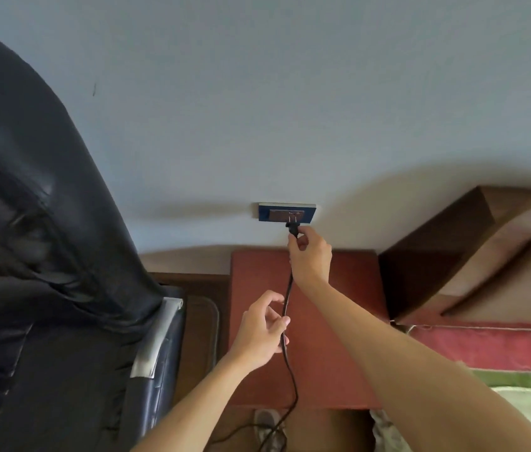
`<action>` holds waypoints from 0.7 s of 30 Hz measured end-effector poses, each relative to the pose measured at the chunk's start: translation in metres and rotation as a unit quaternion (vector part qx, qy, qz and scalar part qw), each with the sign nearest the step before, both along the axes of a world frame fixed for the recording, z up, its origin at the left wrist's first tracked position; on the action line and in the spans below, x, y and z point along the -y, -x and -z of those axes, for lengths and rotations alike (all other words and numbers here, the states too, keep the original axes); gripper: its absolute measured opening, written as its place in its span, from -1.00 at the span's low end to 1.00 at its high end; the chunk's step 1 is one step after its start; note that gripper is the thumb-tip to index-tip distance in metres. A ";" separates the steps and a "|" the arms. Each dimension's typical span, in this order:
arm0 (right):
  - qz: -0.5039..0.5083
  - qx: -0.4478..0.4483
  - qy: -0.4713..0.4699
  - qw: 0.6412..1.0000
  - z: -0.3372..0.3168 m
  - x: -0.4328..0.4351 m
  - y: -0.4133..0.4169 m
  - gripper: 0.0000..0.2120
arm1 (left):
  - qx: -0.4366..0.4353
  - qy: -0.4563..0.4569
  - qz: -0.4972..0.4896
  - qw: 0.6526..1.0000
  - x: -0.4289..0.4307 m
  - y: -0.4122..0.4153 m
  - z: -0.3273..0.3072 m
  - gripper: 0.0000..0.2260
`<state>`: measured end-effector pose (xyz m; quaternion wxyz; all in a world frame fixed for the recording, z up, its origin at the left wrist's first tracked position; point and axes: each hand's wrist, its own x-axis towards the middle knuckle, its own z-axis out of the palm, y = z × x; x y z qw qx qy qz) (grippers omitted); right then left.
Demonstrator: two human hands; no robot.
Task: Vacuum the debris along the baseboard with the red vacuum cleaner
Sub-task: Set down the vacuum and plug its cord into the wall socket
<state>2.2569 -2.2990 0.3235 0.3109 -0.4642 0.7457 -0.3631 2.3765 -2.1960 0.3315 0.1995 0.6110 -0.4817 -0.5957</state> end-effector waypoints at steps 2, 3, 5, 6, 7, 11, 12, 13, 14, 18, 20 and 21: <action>0.003 -0.010 -0.001 1.000 0.008 0.005 -0.001 -0.86 | -0.004 -0.004 -0.011 1.000 0.004 0.002 0.006 -0.76; 0.007 -0.011 0.000 1.000 0.011 0.007 0.000 -0.86 | -0.008 -0.005 -0.015 1.000 0.007 0.003 0.008 -0.77; 0.012 -0.012 0.000 1.000 0.017 0.011 0.000 -0.85 | -0.011 -0.006 -0.016 1.000 0.010 0.005 0.013 -0.77; 0.011 -0.014 -0.002 1.000 0.020 0.013 0.001 -0.85 | -0.010 -0.004 -0.016 1.000 0.012 0.005 0.015 -0.77; 0.008 -0.015 -0.002 1.000 0.022 0.014 0.001 -0.86 | -0.007 -0.002 -0.015 1.000 0.013 0.006 0.017 -0.77; -0.006 -0.022 0.009 1.000 0.029 0.015 0.002 -0.86 | 0.000 0.001 -0.011 1.000 0.015 0.006 0.023 -0.77; -0.008 -0.025 0.015 1.000 0.030 0.015 0.002 -0.86 | 0.000 0.000 -0.012 1.000 0.015 0.006 0.024 -0.77; -0.009 -0.027 0.020 0.999 0.031 0.014 0.002 -0.86 | 0.000 0.000 -0.014 1.000 0.015 0.006 0.024 -0.78; -0.007 -0.025 0.025 0.999 0.032 0.014 0.002 -0.86 | 0.001 0.003 -0.014 1.000 0.015 0.006 0.024 -0.78; 0.003 -0.020 0.032 0.999 0.032 0.013 0.001 -0.87 | 0.011 0.012 -0.008 1.000 0.015 0.005 0.023 -0.78; 0.004 -0.019 0.033 0.999 0.032 0.014 0.001 -0.87 | 0.012 0.013 -0.006 1.000 0.015 0.005 0.023 -0.78; 0.005 -0.018 0.035 0.999 0.031 0.014 0.001 -0.87 | 0.012 0.013 -0.006 1.000 0.016 0.005 0.022 -0.78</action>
